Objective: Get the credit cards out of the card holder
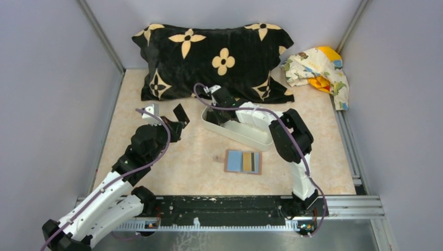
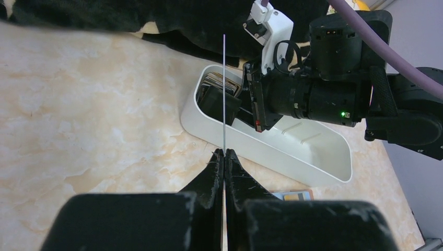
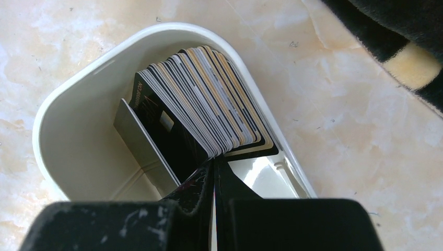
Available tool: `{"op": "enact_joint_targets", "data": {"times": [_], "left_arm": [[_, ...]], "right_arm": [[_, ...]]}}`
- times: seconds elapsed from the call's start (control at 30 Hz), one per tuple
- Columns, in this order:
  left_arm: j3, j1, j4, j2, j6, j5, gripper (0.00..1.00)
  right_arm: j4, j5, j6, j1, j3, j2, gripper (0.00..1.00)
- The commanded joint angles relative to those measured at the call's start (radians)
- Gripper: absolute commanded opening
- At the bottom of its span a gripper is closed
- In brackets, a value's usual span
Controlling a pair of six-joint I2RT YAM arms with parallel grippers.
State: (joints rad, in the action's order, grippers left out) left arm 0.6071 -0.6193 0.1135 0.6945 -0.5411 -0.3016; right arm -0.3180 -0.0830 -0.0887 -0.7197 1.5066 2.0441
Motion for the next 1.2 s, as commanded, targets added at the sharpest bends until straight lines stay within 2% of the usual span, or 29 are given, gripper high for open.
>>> {"op": "enact_joint_targets", "data": {"times": [0.0, 0.3, 0.57, 0.9, 1.17], "left_arm": [[-0.013, 0.009, -0.001, -0.018, 0.010, 0.025, 0.00], [-0.031, 0.013, -0.077, 0.011, 0.008, 0.127, 0.00], [-0.058, 0.013, -0.132, 0.021, 0.016, 0.219, 0.00], [-0.071, 0.013, -0.102, -0.028, 0.010, 0.205, 0.00], [-0.076, 0.013, -0.103, -0.028, 0.014, 0.195, 0.00]], "right_arm": [[-0.001, -0.031, 0.005, -0.018, 0.041, -0.016, 0.00], [-0.004, -0.108, 0.012, -0.018, -0.069, -0.162, 0.00], [0.037, -0.106, -0.004, -0.015, -0.188, -0.296, 0.00], [0.058, -0.028, -0.026, -0.019, -0.205, -0.245, 0.00], [0.060, -0.025, -0.022, -0.023, -0.172, -0.189, 0.00]]}}
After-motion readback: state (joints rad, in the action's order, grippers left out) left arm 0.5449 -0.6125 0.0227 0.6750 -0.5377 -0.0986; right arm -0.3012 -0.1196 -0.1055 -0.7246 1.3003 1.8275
